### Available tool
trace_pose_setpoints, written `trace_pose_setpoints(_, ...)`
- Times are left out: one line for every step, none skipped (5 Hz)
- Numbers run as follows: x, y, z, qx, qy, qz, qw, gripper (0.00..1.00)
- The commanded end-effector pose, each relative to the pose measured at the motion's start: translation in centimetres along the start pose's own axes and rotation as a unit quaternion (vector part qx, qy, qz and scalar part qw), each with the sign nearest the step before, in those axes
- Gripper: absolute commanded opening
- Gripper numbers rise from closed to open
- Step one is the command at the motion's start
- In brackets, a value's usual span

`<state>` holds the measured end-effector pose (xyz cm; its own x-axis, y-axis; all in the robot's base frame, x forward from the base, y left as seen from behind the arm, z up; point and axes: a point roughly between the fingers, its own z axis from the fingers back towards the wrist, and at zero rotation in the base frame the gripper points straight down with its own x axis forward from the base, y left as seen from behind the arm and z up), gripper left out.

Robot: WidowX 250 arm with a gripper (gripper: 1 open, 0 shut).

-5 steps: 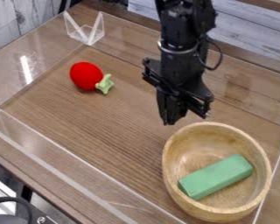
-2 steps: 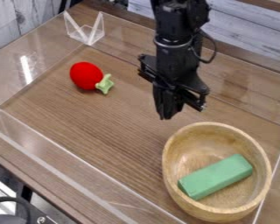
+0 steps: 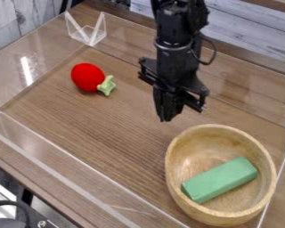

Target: Remove the green block from the brown bowl and put it on the table

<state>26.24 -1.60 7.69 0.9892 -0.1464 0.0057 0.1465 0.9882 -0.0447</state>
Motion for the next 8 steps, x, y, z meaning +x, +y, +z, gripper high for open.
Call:
trace_pose_setpoints(0.8,0.5,1.4,0.001,-0.023,0.029,0.9993,0.0)
trace_pose_setpoints(-0.1,-0.5,1.4,-0.002,-0.02,0.031,0.9993,0.0)
trace_pose_setpoints(-0.8,-1.6,1.4,-0.005,-0.015,0.031,0.9994,0.0)
trace_pose_setpoints(-1.5,-2.7,1.3,-0.007,-0.011,0.033,0.9994,0.0)
trace_pose_setpoints(-2.1,-3.2,1.0,-0.009,-0.009,0.002,0.9999,0.0)
trace_pose_setpoints(-2.5,-3.2,1.2,-0.011,-0.012,-0.022,0.9996,0.0)
trace_pose_setpoints(-2.7,-4.4,1.7,-0.013,-0.01,-0.046,0.9988,1.0)
trace_pose_setpoints(-2.9,-5.9,2.0,-0.014,-0.011,-0.077,0.9969,1.0)
